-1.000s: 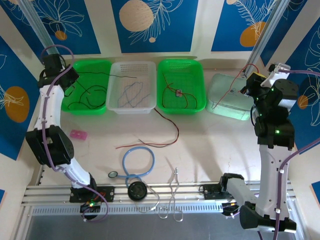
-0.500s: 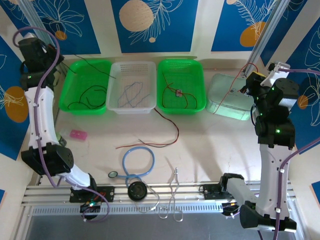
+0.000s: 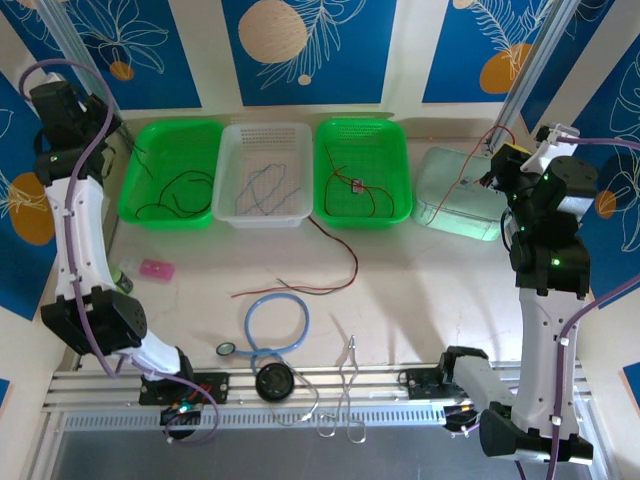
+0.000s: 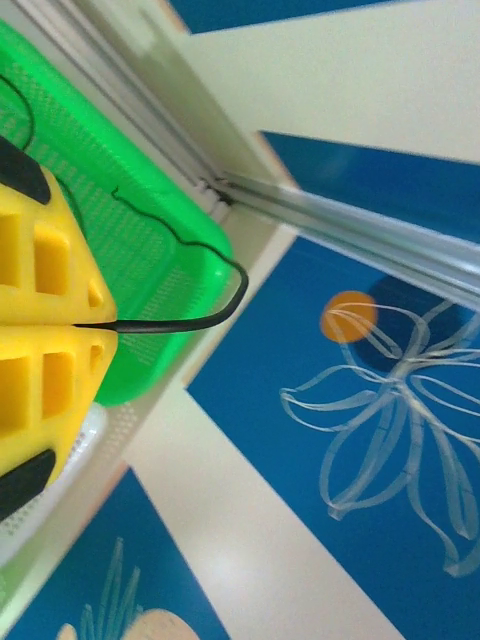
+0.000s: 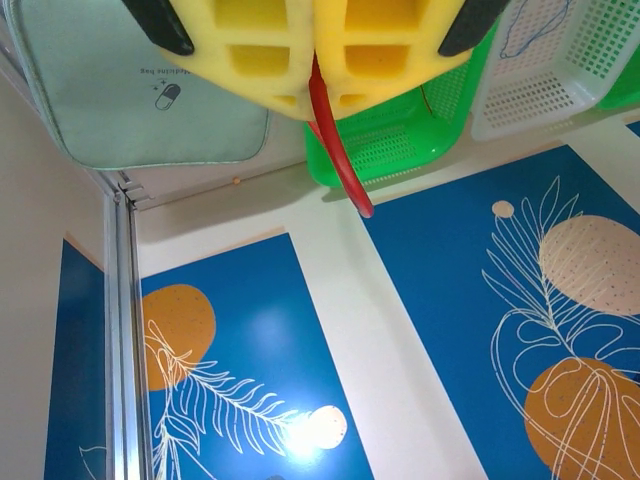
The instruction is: Untangle the cables
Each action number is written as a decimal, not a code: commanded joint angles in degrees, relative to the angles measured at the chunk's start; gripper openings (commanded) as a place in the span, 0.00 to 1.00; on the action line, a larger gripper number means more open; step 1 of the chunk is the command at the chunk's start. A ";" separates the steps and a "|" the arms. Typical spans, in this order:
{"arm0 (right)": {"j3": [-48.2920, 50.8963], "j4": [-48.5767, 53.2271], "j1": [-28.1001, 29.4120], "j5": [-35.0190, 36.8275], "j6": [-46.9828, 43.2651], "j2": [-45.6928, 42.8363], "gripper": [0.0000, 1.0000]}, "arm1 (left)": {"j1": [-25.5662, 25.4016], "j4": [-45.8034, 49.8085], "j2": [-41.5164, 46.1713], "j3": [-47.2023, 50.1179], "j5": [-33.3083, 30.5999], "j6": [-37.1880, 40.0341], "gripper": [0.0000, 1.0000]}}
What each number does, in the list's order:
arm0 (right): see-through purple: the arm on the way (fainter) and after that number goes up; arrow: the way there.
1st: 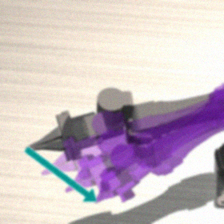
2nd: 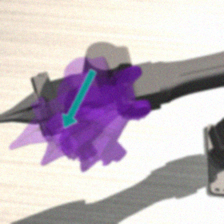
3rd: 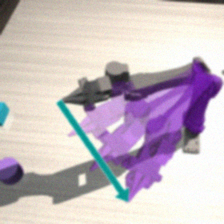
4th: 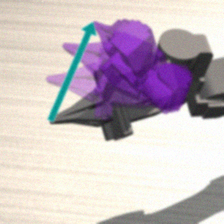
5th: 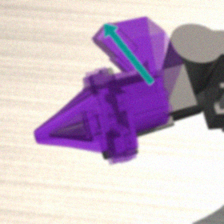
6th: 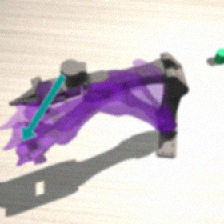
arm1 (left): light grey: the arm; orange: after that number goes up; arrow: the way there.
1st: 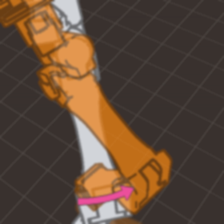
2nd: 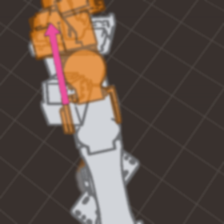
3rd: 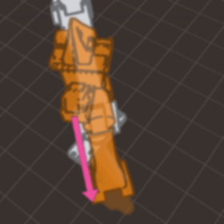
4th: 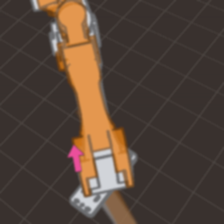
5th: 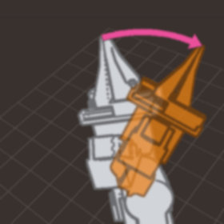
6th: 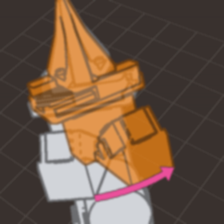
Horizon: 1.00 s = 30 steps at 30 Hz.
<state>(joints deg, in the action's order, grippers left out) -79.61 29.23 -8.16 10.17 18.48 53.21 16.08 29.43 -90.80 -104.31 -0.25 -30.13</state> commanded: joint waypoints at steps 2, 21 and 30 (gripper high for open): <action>-1.00 -0.81 -0.27 -1.03 0.70 -0.08 0.00 | -0.29 3.07 -6.81 3.07 8.43 -1.13 0.00; -2.28 1.50 -0.36 -0.62 -1.35 -1.35 0.00 | -11.34 18.69 -33.44 -7.04 -12.33 17.22 0.00; -2.65 3.46 -0.36 -1.20 -2.71 -2.20 0.00 | -11.31 22.89 -40.24 -12.09 -7.76 17.01 0.03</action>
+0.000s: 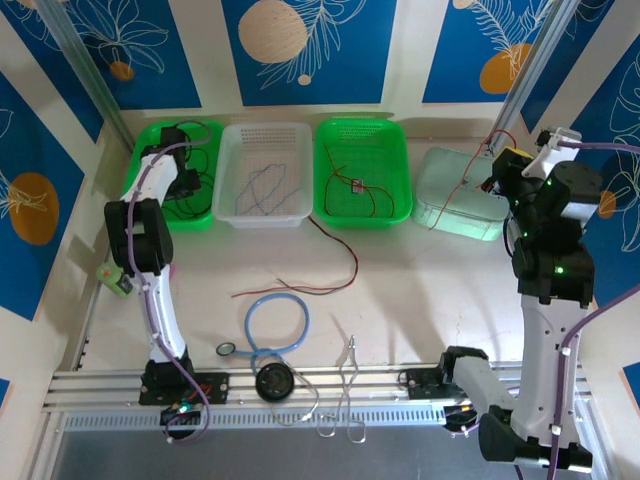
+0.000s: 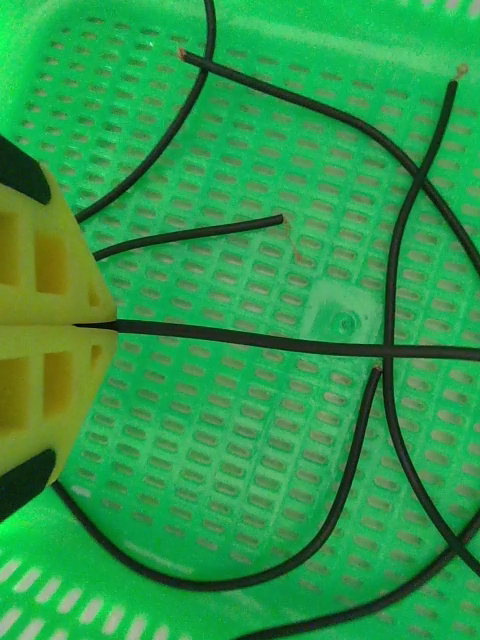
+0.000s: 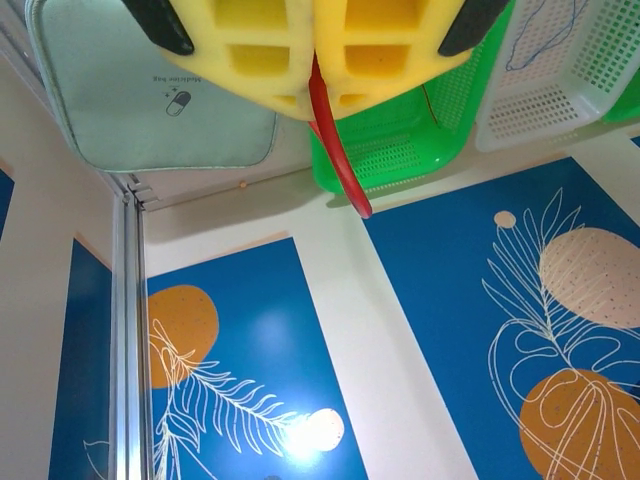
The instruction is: Untangle the cables
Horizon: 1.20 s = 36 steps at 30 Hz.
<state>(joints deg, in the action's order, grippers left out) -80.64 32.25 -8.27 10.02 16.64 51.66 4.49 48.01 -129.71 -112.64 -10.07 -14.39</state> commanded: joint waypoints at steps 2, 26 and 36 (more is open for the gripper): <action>-1.87 0.36 -0.25 -1.57 -0.52 -0.44 0.00 | 0.25 4.83 -1.41 -4.43 1.59 1.20 0.23; -20.15 -7.61 12.16 -2.65 -0.39 14.52 0.00 | -5.90 -1.42 30.14 5.20 11.28 -1.17 0.75; -26.73 -8.42 19.56 -1.05 1.11 29.46 0.00 | -20.41 -13.16 43.74 29.39 12.83 -12.70 0.76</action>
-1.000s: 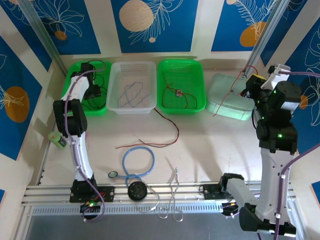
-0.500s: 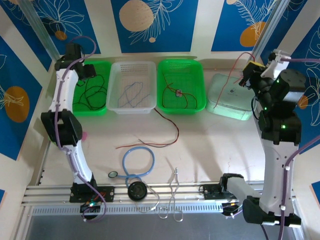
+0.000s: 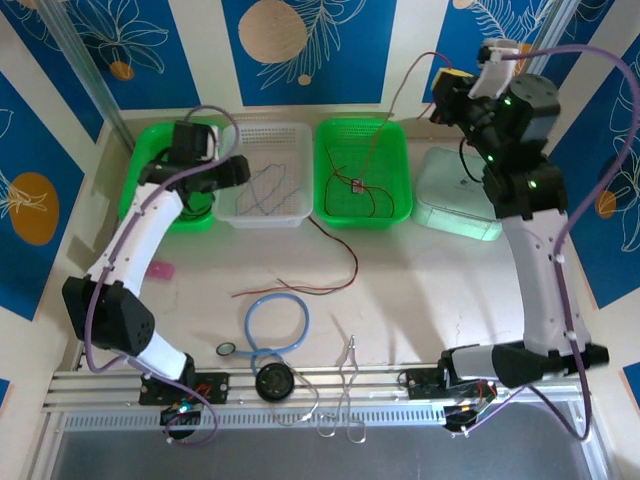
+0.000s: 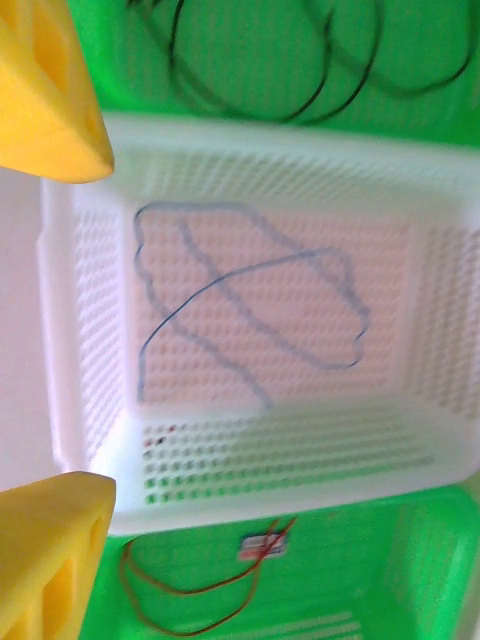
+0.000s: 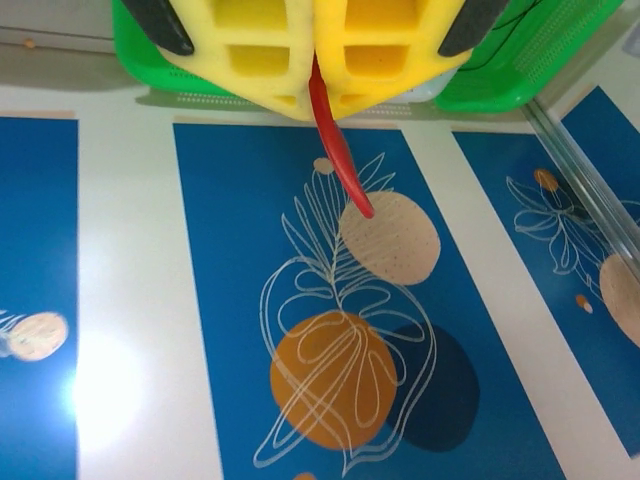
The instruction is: Untangle the cables
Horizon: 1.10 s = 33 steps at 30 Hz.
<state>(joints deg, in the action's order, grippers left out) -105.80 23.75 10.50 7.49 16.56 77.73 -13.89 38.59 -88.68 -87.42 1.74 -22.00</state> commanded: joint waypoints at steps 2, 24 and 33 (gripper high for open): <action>-0.86 0.51 1.86 1.91 1.97 6.28 0.00 | -4.23 -5.06 4.20 7.55 0.81 -6.73 0.76; -3.26 14.56 6.98 5.08 0.85 47.56 0.00 | -10.63 -2.91 12.61 20.62 -0.51 -13.00 0.78; -7.80 20.63 6.95 5.23 1.67 55.65 0.00 | -11.42 -1.16 13.96 21.34 -1.65 -13.01 0.78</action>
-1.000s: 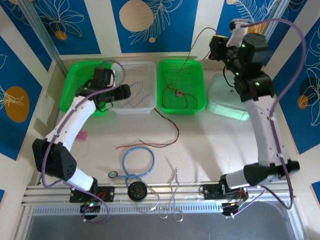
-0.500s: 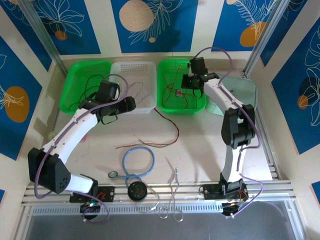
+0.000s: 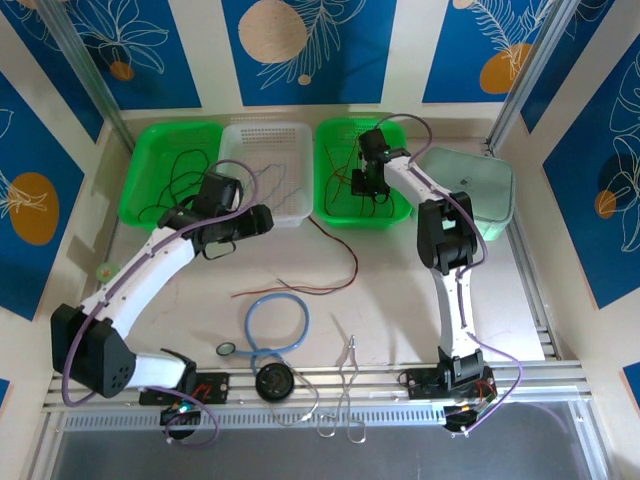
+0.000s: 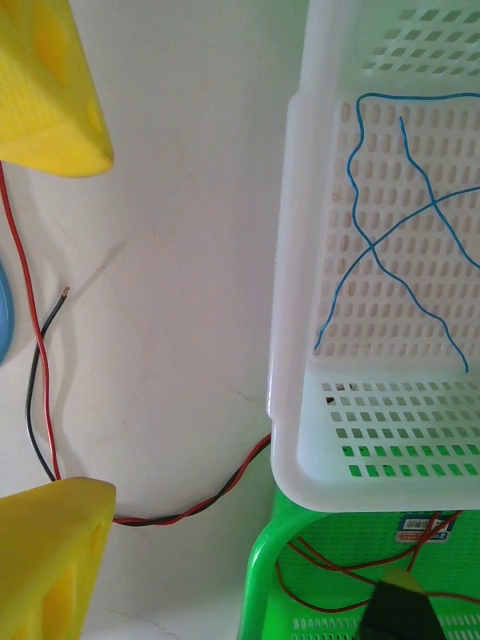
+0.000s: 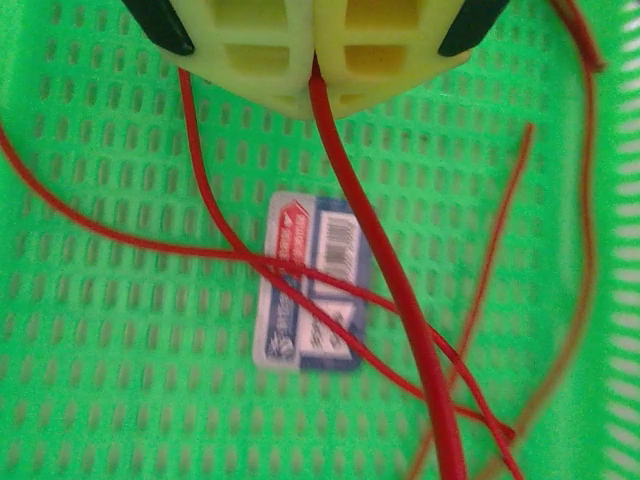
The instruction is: Untangle the cables
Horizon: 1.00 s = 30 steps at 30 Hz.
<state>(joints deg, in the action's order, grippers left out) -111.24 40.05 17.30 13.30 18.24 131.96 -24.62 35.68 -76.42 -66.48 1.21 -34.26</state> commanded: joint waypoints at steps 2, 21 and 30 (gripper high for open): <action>-3.54 5.52 0.08 -0.69 -0.20 1.77 0.04 | -0.73 2.10 1.72 0.45 -1.13 -0.67 0.78; 6.17 5.17 3.02 0.89 -9.02 -24.88 0.69 | -0.56 8.22 4.68 1.68 -1.21 0.08 0.81; 35.44 -12.00 13.38 -9.60 -18.18 -47.63 0.68 | -0.50 5.13 12.51 13.29 0.97 -5.16 0.80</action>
<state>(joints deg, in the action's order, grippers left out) -82.06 35.05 28.86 9.65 4.32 89.06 -24.77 41.28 -67.37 -56.66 0.75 -36.56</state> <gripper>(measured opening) 0.688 0.804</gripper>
